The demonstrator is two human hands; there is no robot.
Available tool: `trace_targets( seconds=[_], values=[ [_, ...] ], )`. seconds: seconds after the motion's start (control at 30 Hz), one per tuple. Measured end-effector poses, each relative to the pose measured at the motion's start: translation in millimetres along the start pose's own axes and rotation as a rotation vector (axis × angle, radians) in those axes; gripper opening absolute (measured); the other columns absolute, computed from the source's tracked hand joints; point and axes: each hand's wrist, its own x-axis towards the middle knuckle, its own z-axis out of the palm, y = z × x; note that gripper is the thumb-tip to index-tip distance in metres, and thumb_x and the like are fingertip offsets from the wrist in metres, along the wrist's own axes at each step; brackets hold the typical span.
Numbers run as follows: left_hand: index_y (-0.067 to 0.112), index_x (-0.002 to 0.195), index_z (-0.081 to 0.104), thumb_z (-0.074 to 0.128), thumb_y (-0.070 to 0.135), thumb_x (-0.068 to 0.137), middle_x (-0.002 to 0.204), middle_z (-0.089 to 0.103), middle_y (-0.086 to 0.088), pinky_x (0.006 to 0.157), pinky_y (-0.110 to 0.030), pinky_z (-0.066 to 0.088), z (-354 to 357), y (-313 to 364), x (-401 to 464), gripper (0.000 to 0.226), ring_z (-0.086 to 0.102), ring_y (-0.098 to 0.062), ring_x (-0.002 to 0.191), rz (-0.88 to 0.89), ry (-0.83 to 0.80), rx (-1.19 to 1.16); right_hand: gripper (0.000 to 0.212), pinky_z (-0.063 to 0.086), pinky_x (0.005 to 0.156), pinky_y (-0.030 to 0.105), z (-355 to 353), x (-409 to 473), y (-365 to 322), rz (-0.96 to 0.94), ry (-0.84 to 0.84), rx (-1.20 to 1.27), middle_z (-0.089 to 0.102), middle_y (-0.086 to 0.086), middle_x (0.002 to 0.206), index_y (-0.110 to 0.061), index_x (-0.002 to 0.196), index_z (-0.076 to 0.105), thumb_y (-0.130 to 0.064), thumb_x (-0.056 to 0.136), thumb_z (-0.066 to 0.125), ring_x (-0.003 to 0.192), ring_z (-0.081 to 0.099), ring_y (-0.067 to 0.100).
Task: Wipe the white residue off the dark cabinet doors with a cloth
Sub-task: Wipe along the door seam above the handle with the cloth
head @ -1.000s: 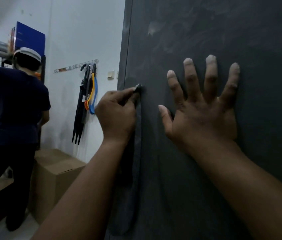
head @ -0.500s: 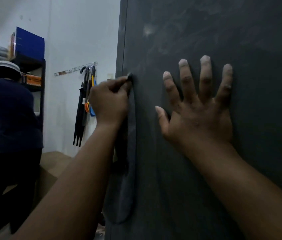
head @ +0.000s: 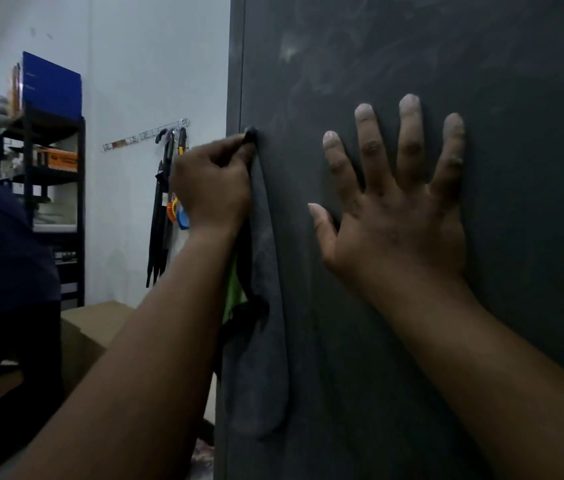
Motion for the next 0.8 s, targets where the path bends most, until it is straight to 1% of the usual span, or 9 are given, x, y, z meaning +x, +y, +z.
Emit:
trace_targets(
  seconds=[0.07,0.13,0.27,0.37,0.43,0.53,0.63,0.7,0.8],
  values=[
    [0.017,0.106,0.084,0.081,0.025,0.089,0.098,0.080,0.004,0.088,-0.018,0.057,7.2,7.2,4.5,0.018,0.072,0.004,0.087,0.006,-0.001,-0.033,0.078,-0.001,0.122,0.069,1.3,0.6,-0.4,0.004,0.003,-0.016,0.002,0.016,0.171,-0.023,0.164,0.017,-0.064,0.098,0.031,0.155,-0.002,0.047],
    [0.022,0.104,0.083,0.081,0.023,0.089,0.098,0.080,0.006,0.090,-0.025,0.058,10.1,11.2,-13.0,0.016,0.074,0.000,0.089,0.043,-0.040,-0.057,0.079,-0.001,0.122,0.069,2.1,2.1,-0.7,0.003,0.003,-0.024,0.002,0.016,0.171,-0.023,0.164,0.016,-0.065,0.098,0.029,0.155,-0.003,0.046],
    [0.031,0.106,0.078,0.081,0.020,0.089,0.092,0.075,0.009,0.080,-0.016,0.055,2.6,4.1,-62.4,0.020,0.071,-0.003,0.084,0.162,-0.070,-0.027,0.080,0.001,0.124,0.066,1.7,2.8,-1.0,-0.010,-0.008,-0.002,-0.002,0.018,0.171,-0.021,0.164,0.013,-0.064,0.099,0.027,0.156,-0.006,0.045],
    [0.024,0.105,0.082,0.080,0.021,0.089,0.093,0.078,0.007,0.080,-0.012,0.052,1.0,-0.5,-44.8,0.016,0.073,-0.004,0.085,0.090,-0.014,-0.013,0.079,-0.003,0.125,0.063,0.2,1.8,-0.9,-0.020,-0.007,0.039,-0.004,0.018,0.171,-0.020,0.165,0.011,-0.061,0.100,0.029,0.156,-0.008,0.044],
    [0.020,0.105,0.084,0.080,0.023,0.088,0.096,0.080,0.005,0.084,-0.016,0.055,3.7,0.9,-18.6,0.017,0.073,-0.002,0.087,0.060,0.026,-0.012,0.078,-0.005,0.125,0.061,-0.9,1.0,-0.8,-0.025,-0.008,0.066,-0.007,0.018,0.171,-0.020,0.165,0.009,-0.060,0.101,0.028,0.156,-0.011,0.043],
    [0.020,0.106,0.084,0.078,0.023,0.089,0.098,0.079,-0.001,0.088,-0.025,0.056,6.9,-1.9,2.9,0.018,0.074,-0.010,0.090,0.135,0.011,0.037,0.077,-0.008,0.126,0.059,-0.3,-0.1,-1.7,-0.027,-0.004,0.082,-0.010,0.017,0.171,-0.020,0.165,0.007,-0.059,0.102,0.028,0.156,-0.013,0.042],
    [0.020,0.108,0.083,0.077,0.024,0.091,0.099,0.078,-0.003,0.089,-0.028,0.055,2.8,-14.3,5.3,0.019,0.072,-0.013,0.090,0.181,-0.002,0.063,0.077,-0.008,0.126,0.057,1.4,-0.7,-3.0,-0.011,0.006,0.090,-0.009,0.017,0.171,-0.021,0.165,0.008,-0.060,0.102,0.030,0.157,-0.011,0.041],
    [0.020,0.110,0.083,0.077,0.026,0.091,0.100,0.078,-0.002,0.089,-0.021,0.053,-2.4,-23.5,5.3,0.020,0.071,-0.011,0.091,0.156,0.031,0.080,0.076,-0.007,0.126,0.057,2.1,-0.6,-3.4,-0.005,0.020,0.081,-0.007,0.016,0.172,-0.021,0.165,0.009,-0.060,0.102,0.030,0.157,-0.010,0.041],
    [0.017,0.111,0.082,0.077,0.024,0.091,0.098,0.076,-0.001,0.080,-0.006,0.043,-12.4,-36.0,-14.6,0.021,0.068,-0.006,0.087,0.107,0.050,0.118,0.075,-0.006,0.127,0.057,1.4,-2.6,-4.6,0.000,0.017,0.084,-0.008,0.016,0.172,-0.021,0.165,0.010,-0.059,0.103,0.030,0.157,-0.009,0.040]
  ],
)
